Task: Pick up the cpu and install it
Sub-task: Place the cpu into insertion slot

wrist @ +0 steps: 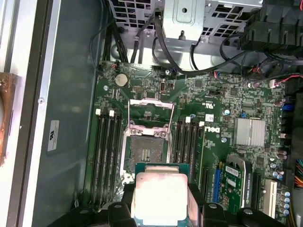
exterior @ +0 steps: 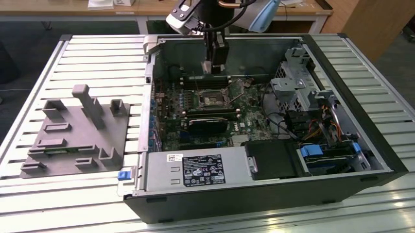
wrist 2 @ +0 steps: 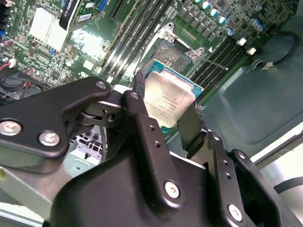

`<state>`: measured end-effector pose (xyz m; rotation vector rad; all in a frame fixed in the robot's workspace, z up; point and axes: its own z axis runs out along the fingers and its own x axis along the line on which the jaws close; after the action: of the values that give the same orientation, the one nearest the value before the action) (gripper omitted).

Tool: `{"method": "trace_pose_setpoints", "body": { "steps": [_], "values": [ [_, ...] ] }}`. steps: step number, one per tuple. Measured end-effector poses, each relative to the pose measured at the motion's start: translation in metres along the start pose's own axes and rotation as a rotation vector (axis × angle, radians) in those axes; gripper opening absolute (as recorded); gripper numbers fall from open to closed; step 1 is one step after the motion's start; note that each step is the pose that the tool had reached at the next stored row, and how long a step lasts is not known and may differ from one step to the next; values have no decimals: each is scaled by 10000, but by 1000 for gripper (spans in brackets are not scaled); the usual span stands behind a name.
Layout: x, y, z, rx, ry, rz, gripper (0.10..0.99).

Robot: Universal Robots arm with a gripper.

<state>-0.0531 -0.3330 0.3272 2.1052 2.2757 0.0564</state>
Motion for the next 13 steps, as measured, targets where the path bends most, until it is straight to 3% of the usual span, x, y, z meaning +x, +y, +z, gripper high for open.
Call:
{"method": "trace_pose_setpoints", "body": {
  "steps": [13],
  "values": [
    [32, 10, 75, 22, -10, 115, 525]
  ]
}}
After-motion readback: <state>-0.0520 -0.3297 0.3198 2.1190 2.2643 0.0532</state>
